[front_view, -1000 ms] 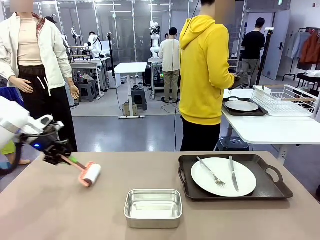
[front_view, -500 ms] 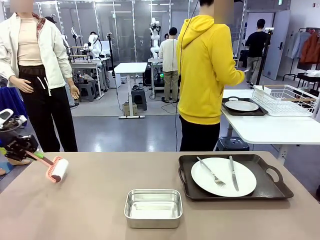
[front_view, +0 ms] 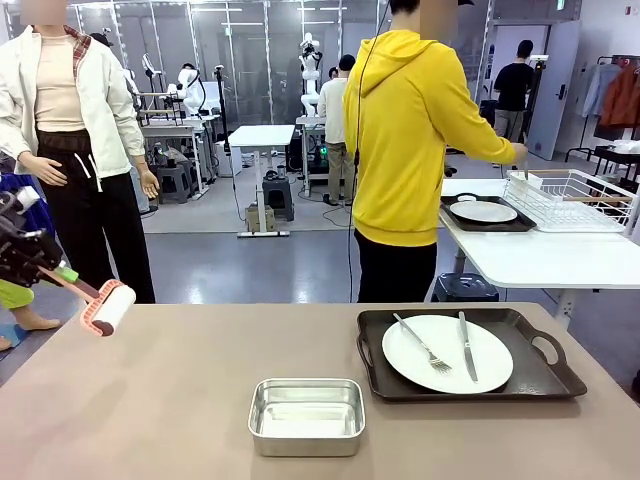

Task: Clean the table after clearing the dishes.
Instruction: When the left (or right) Handle tray is removed, use the left hand (or right hand) to clean the left (or right) side of the table with the Lint Roller, then place the Lint Roller back on top of the Airtight Container.

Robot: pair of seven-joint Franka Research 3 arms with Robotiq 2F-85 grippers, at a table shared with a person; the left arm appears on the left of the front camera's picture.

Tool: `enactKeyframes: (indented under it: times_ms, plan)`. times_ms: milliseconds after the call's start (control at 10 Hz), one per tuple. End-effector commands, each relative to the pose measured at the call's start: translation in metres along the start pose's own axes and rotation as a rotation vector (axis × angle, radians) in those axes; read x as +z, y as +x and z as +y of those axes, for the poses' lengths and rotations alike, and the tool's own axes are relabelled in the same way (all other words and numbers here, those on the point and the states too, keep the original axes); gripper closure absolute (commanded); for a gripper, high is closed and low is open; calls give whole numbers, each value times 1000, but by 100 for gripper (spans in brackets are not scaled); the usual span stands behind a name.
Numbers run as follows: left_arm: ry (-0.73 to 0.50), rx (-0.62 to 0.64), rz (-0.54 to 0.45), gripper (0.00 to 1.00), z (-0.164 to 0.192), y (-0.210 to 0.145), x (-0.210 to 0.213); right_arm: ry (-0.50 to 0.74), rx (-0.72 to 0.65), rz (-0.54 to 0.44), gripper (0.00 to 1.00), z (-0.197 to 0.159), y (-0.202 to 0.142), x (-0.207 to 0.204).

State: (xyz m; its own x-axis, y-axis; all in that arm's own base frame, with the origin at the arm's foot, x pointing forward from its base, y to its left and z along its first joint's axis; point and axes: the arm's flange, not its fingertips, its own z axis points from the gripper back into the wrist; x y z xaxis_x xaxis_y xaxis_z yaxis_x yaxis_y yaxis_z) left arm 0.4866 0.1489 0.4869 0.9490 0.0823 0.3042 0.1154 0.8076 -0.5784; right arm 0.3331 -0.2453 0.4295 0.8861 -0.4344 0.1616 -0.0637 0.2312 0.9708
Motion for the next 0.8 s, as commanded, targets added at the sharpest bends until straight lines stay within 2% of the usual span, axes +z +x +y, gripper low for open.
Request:
enactKeyframes:
  times_ms: [0,100,700]
  plan:
    - [6,4,-2,76,-16,-19,13,14,15,-6,0,4,0,0]
    - [0,0,0,76,0,0,0,14,15,-6,0,4,0,0]
    - [0,0,0,76,0,0,0,14,15,-6,0,4,0,0]
